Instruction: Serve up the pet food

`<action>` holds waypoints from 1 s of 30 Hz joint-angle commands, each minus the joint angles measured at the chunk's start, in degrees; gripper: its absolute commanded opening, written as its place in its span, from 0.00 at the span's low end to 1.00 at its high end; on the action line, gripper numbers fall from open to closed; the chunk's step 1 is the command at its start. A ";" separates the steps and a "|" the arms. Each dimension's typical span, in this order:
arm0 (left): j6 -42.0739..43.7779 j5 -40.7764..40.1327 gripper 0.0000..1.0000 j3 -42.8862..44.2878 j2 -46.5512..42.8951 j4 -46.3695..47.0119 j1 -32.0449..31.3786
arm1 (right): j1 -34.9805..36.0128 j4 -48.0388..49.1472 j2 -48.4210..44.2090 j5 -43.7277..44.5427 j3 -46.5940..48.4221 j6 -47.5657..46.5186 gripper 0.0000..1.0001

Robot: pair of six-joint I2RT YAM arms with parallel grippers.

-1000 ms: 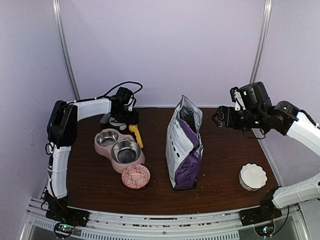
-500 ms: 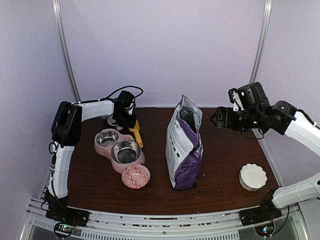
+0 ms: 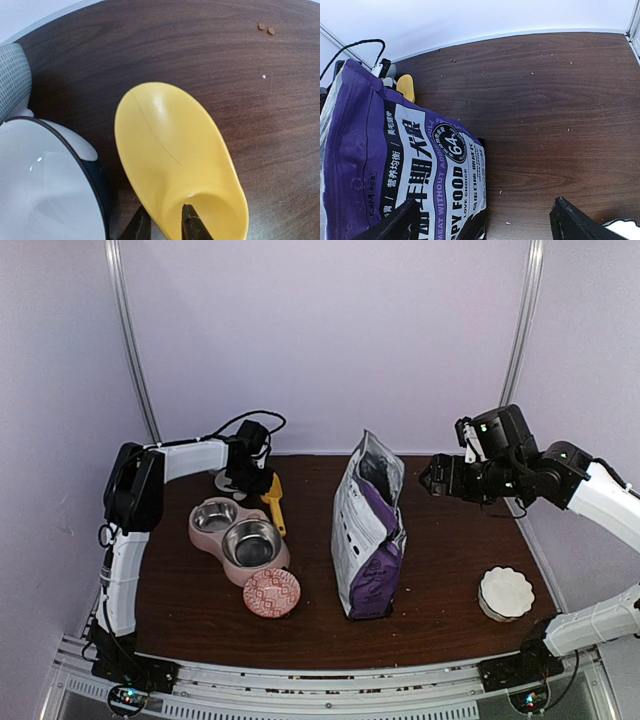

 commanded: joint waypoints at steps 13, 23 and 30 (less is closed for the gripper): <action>-8.79 6.17 0.00 -0.12 -1.19 5.55 0.94 | -0.39 0.15 -0.54 1.48 -0.72 0.22 0.92; -11.33 8.97 0.00 -7.85 -10.48 14.16 0.94 | -0.37 -0.48 -2.17 2.80 -1.05 0.05 0.92; -10.53 8.75 0.00 -7.81 -9.29 11.63 0.98 | -0.45 -0.11 -3.15 2.80 -2.33 0.24 0.92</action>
